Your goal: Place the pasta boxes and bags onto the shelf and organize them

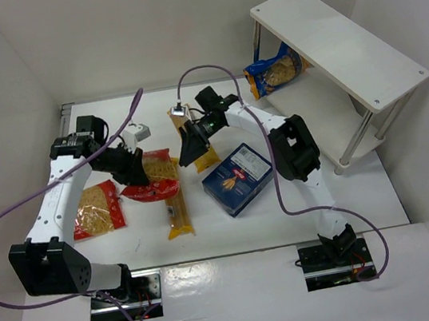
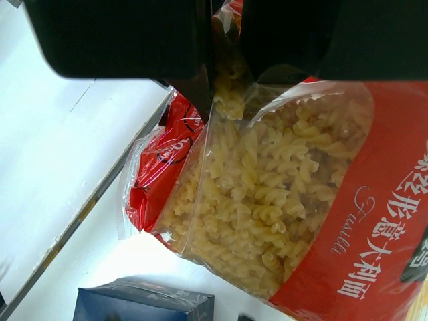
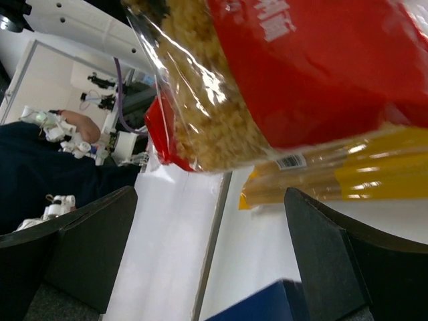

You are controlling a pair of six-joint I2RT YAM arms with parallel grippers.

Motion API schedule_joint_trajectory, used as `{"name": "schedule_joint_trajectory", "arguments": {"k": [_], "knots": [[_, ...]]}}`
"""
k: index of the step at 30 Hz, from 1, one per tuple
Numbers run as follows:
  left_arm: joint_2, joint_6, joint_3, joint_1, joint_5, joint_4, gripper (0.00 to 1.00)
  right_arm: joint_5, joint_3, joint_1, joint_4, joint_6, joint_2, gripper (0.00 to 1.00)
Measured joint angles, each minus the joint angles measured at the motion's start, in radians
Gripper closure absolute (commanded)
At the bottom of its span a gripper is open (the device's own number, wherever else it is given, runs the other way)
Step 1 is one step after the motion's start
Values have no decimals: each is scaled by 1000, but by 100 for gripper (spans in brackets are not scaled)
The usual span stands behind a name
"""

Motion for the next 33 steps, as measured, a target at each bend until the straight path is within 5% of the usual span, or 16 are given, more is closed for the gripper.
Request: {"name": "schedule_joint_trajectory", "arguments": {"k": [26,33], "knots": [[-45,-51,3,2,-35,34,100,-5,203,109,10,154,156,1],[6,-81,133,6,-36,12,100,15,306,108,42,254,156,1]]}}
